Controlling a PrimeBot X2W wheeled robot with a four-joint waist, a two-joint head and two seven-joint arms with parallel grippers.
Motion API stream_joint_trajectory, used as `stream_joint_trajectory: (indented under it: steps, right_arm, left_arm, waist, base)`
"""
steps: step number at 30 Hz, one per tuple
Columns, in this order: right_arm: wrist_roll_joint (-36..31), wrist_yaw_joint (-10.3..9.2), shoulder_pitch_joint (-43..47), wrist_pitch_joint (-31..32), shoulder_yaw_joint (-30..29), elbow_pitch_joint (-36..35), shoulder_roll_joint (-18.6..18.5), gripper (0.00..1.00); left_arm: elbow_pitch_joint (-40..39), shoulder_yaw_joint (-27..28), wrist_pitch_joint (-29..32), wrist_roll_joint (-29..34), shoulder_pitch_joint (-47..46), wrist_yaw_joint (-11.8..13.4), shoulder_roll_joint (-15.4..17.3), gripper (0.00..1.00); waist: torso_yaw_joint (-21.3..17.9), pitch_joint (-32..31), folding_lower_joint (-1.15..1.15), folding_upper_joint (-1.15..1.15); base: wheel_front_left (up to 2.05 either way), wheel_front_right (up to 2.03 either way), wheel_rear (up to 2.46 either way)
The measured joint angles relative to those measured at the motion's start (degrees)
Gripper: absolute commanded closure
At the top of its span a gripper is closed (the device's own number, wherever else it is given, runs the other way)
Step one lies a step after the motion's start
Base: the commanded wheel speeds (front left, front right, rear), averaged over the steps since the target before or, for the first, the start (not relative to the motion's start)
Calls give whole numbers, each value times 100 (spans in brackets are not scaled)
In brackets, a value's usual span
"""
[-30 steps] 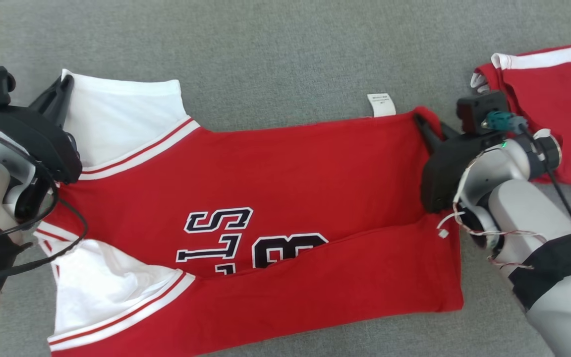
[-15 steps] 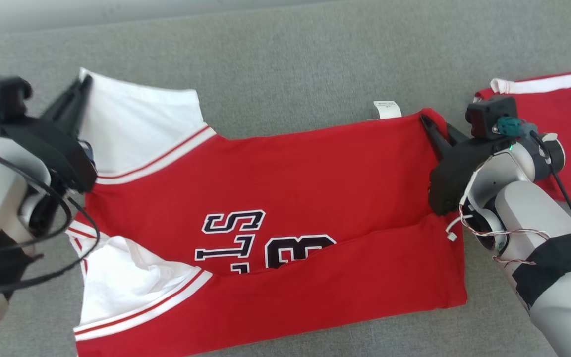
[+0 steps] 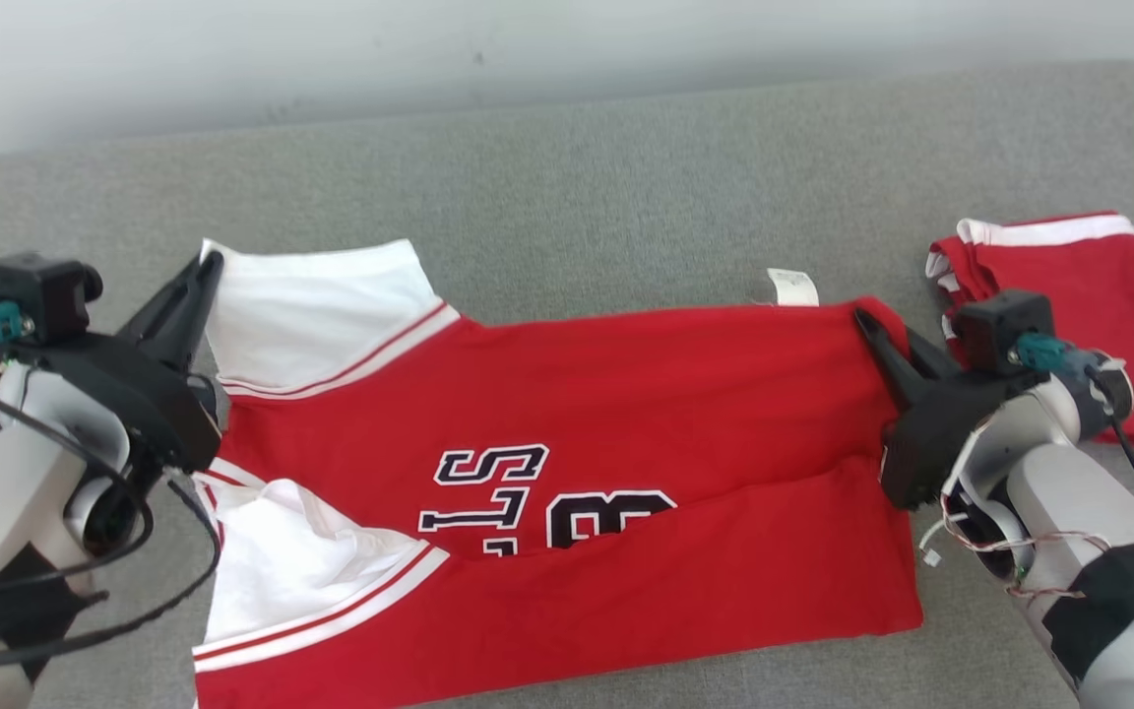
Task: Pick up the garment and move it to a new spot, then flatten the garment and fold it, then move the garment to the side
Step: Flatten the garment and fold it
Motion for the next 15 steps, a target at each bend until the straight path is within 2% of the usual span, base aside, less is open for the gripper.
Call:
stream_joint_trajectory:
  steps: [15]
  right_arm:
    - [244,148,737,-367,-16,45,-42,100]
  left_arm:
    - [-736,124,-9,-138,909,1,74,100]
  waist:
    - [149,-556,-1,0]
  base:
    - [0,0,0]
